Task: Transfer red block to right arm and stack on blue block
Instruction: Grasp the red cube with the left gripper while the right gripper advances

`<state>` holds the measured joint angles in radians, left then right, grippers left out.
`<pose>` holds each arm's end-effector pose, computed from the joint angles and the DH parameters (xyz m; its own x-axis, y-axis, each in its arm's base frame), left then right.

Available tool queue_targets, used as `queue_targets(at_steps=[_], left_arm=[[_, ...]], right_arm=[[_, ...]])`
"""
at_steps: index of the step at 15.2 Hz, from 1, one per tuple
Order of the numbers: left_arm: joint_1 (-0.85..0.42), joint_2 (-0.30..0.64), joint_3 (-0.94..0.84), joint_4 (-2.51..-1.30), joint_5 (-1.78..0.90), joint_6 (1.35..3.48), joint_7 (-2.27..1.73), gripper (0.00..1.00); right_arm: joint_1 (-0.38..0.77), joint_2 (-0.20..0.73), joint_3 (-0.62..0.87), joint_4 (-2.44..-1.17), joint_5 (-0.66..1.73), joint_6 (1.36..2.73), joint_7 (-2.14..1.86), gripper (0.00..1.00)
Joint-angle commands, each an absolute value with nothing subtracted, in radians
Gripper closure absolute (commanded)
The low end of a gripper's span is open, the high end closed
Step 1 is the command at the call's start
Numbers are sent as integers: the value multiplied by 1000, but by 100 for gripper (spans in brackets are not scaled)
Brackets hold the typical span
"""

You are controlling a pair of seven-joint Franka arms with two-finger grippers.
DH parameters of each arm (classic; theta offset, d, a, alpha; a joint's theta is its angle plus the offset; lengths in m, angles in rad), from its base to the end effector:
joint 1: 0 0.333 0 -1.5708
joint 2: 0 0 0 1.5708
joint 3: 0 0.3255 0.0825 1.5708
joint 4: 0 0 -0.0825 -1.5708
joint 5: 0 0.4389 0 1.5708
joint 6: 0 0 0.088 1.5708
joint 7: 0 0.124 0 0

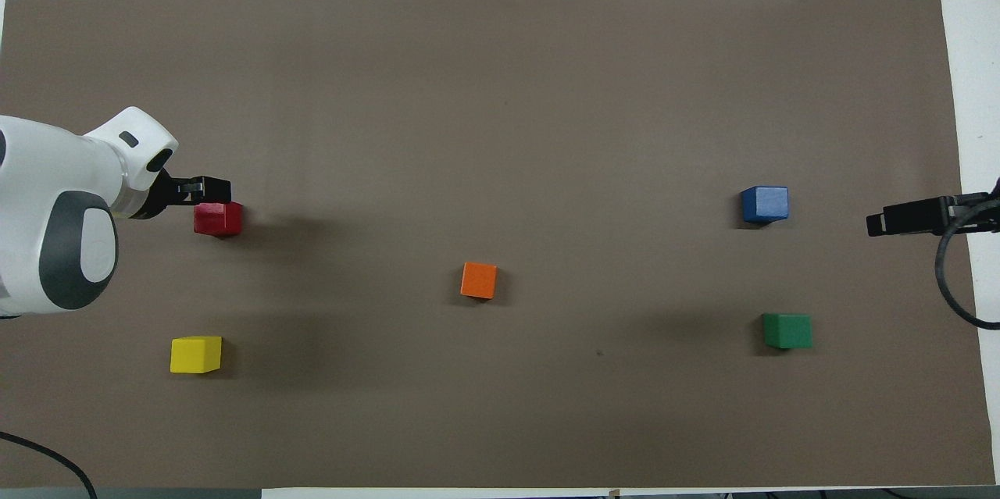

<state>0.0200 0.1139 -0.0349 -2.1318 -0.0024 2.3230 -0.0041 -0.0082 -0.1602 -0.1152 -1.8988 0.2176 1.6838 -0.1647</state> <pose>0.6104 -0.0091 0.3204 0.9970 -0.0086 0.0773 -0.0091 -0.9999 0.0061 0.5561 -0.0475 0.5494 0.9997 0.0150 -0.0203 0.0098 -0.9714 -0.2372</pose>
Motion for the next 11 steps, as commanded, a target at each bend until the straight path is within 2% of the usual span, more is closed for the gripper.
queue_targets(at_steps=[1, 5, 11], left_arm=[[8, 127, -2, -2166, -8, 2381, 47, 0], [5, 163, -2, -2168, -8, 2408, 48, 0], [3, 167, -3, -2200, -8, 2450, 40, 2]], right_arm=[[-51, -183, -107, -2008, 389, 1759, -270, 0], [-127, -132, -107, -2082, 706, 1758, -501, 0], [-144, -95, -107, -2184, 1142, 1625, -698, 0]])
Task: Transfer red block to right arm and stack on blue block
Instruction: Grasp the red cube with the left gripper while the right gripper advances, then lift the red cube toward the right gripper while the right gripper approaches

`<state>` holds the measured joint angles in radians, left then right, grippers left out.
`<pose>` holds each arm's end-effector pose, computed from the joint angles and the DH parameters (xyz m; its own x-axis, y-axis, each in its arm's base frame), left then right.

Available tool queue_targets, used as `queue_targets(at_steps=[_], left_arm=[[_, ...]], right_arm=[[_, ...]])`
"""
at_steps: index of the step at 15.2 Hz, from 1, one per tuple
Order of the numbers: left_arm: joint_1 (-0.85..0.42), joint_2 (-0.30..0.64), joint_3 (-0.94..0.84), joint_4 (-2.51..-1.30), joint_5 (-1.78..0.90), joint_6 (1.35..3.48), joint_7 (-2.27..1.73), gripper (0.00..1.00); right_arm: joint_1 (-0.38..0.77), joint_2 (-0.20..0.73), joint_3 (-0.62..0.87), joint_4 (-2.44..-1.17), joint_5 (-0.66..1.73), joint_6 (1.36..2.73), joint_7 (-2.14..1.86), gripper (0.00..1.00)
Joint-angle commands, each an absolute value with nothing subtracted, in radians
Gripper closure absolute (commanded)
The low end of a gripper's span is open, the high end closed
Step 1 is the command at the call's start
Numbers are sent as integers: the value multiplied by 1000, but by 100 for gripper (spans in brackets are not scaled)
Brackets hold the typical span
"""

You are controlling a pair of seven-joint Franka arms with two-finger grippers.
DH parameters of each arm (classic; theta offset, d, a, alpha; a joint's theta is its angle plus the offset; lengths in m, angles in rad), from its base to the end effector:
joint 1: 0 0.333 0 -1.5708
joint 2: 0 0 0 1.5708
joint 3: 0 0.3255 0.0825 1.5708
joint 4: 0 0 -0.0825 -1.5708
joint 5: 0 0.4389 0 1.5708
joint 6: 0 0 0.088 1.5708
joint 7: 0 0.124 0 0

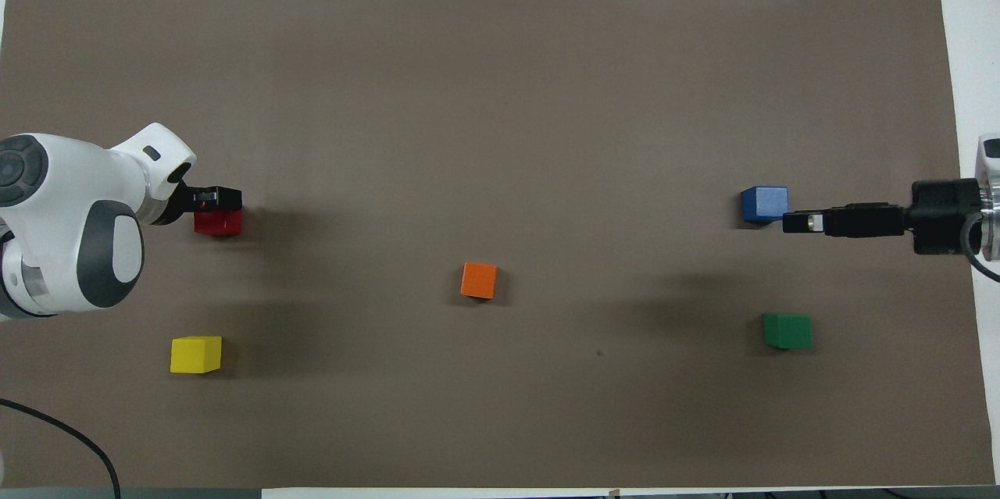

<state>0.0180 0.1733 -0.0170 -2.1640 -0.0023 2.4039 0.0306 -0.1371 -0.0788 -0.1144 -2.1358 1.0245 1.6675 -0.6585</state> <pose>0.6068 0.0006 0.2765 0.9974 -0.0274 0.0667 -0.0277 -0.9996 0.0025 0.5505 -0.0408 0.4331 0.9913 0.0053 0.1313 0.1164 -0.4982 -0.8592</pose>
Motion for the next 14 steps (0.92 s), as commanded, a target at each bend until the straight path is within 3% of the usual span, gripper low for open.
queue_targets(at_steps=[1, 3, 4, 7, 8, 11, 14], left_arm=[[3, 172, -3, -2200, -8, 2453, 37, 2], [-6, 195, -3, -2200, -8, 2463, 23, 5], [-8, 196, -3, -2197, -8, 2464, 21, 16], [-8, 198, -3, -2159, -8, 2381, 9, 89], [-8, 198, -3, -2120, -8, 2314, -6, 100], [-8, 189, -6, -1952, -12, 2043, -188, 100], [-17, 173, -28, -1820, -38, 1817, -355, 100]], right_arm=[[-138, -95, -107, -2203, 1196, 1611, -724, 0], [-135, -80, -107, -2223, 1268, 1556, -764, 0], [-135, -63, -107, -2229, 1311, 1514, -779, 0], [-111, -35, -106, -2258, 1414, 1415, -813, 0], [-100, -3, -106, -2261, 1463, 1352, -818, 0], [-66, 104, -106, -2261, 1534, 1172, -880, 0], [-31, 139, -103, -2273, 1630, 1073, -881, 0]])
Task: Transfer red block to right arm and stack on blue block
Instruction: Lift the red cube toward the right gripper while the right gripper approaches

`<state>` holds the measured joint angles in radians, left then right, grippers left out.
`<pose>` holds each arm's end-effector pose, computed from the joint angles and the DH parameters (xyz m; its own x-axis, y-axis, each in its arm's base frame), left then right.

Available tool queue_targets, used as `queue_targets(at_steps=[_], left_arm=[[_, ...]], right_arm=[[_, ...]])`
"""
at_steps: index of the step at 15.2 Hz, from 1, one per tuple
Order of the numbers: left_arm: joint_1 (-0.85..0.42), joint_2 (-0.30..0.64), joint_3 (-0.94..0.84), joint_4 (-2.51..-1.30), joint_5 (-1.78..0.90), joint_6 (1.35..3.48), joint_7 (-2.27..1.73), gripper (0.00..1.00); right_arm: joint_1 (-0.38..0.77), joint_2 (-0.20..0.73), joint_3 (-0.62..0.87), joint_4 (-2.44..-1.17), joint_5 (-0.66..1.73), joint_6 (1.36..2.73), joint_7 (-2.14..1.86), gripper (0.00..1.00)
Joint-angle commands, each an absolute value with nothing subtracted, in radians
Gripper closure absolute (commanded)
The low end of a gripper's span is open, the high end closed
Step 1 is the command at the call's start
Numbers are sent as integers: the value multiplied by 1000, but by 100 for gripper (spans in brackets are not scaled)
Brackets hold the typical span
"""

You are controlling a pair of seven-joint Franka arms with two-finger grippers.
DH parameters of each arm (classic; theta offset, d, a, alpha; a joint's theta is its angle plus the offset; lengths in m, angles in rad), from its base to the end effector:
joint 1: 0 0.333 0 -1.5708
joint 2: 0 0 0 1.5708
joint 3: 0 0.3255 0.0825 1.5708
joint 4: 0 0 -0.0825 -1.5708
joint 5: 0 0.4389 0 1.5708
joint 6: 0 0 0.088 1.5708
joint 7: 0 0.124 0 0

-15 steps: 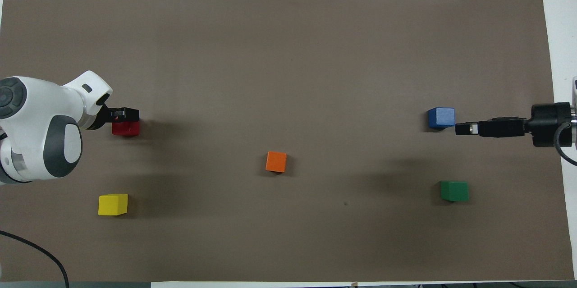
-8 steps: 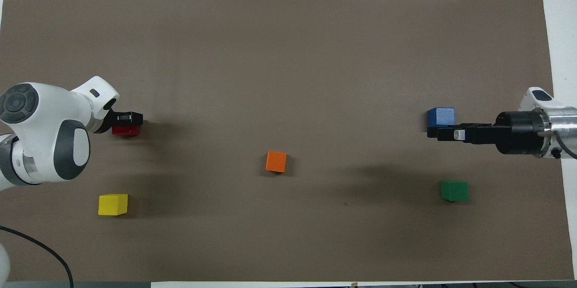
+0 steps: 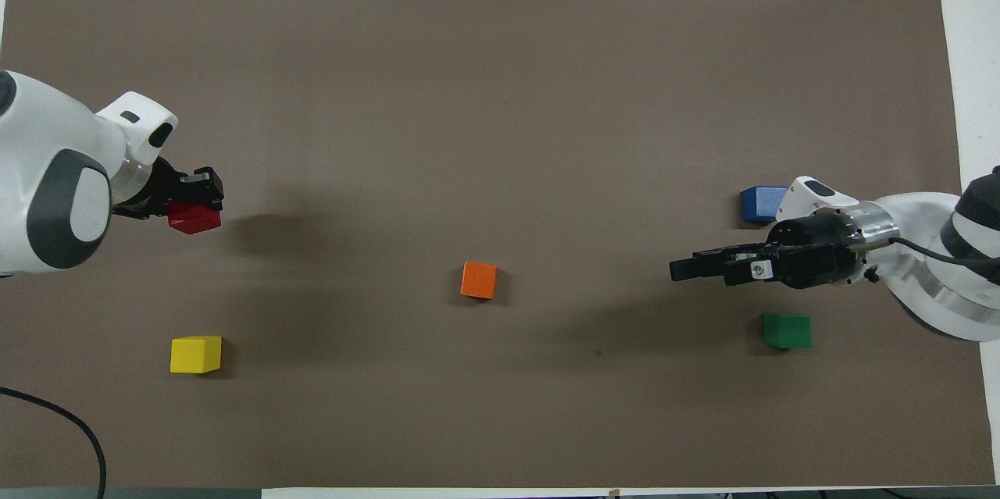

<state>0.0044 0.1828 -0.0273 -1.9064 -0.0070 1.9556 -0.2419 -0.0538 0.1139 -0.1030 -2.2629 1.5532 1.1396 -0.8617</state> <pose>0.6329 -0.0147 0.3577 0.9666 0.2198 -0.1319 0.2189 -0.9755 -0.0212 0.5171 0.0702 0.3639 0.9865 0.1348 0.0925 0.0499 0.2903 -0.9556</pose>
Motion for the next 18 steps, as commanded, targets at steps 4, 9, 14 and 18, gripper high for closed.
queue_targets(at_steps=[4, 9, 14, 18], left_arm=[[-17, 42, -43, -1812, -223, 1689, -628, 100], [-17, -90, -159, -1804, -429, 1670, -1234, 100], [-17, -106, -383, -1781, -466, 1693, -1763, 100], [-41, -120, -390, -1816, -645, 1787, -1906, 100]], right_arm=[[52, 195, -101, -2313, 1810, 968, -882, 0], [188, 178, -98, -2425, 2082, 959, -803, 0], [322, 173, -97, -2488, 2299, 999, -769, 0], [359, 176, -97, -2487, 2353, 1061, -759, 0]])
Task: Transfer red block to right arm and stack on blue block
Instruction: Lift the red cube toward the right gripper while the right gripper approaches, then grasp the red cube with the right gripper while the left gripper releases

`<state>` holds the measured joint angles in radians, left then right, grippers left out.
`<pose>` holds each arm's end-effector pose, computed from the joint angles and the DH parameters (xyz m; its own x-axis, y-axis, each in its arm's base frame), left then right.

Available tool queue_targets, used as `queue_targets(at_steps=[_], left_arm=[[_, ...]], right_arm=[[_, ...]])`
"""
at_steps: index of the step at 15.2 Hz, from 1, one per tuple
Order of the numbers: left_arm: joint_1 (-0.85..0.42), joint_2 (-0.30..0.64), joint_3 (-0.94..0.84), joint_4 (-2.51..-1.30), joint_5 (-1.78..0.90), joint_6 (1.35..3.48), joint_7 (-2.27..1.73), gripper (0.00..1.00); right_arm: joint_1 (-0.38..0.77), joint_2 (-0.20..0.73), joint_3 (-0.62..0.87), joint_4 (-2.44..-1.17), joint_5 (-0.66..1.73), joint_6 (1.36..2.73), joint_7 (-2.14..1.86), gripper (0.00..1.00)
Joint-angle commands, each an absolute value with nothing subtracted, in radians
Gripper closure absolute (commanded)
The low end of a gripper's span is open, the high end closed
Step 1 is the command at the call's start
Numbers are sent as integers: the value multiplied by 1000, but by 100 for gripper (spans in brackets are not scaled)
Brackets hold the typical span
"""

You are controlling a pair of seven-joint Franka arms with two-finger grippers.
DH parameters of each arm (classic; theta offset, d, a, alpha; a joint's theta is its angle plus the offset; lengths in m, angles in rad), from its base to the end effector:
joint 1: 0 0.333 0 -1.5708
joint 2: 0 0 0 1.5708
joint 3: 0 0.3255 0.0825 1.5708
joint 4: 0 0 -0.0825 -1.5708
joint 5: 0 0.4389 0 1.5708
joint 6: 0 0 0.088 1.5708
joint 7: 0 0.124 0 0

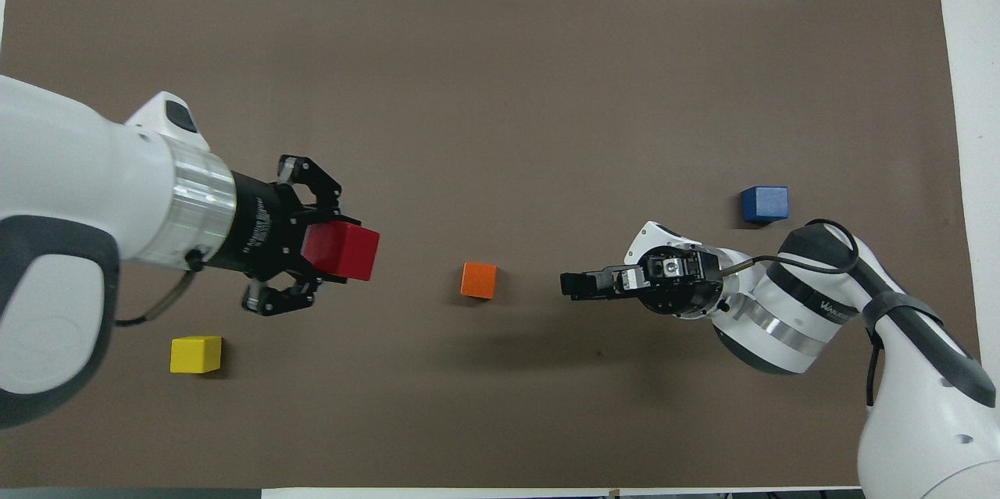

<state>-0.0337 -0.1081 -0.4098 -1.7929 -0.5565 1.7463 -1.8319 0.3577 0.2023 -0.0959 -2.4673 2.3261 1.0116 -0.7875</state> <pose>0.5064 -0.3138 0.5873 0.0605 0.8760 -0.4786 0.9880 -0.1209 -0.0964 0.4694 0.2410 0.3197 0.9834 0.0412 -0.1765 -0.1501 0.7309 -0.6658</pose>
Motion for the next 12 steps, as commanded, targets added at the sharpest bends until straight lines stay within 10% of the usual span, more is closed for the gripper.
queue_targets(at_steps=[1, 12], left_arm=[[-43, -120, -390, -1821, -661, 1802, -1961, 100], [-175, -178, -394, -1974, -696, 2091, -2033, 100]], right_arm=[[371, 181, -97, -2482, 2355, 1093, -770, 0], [466, 267, -86, -2401, 2462, 1187, -836, 0]])
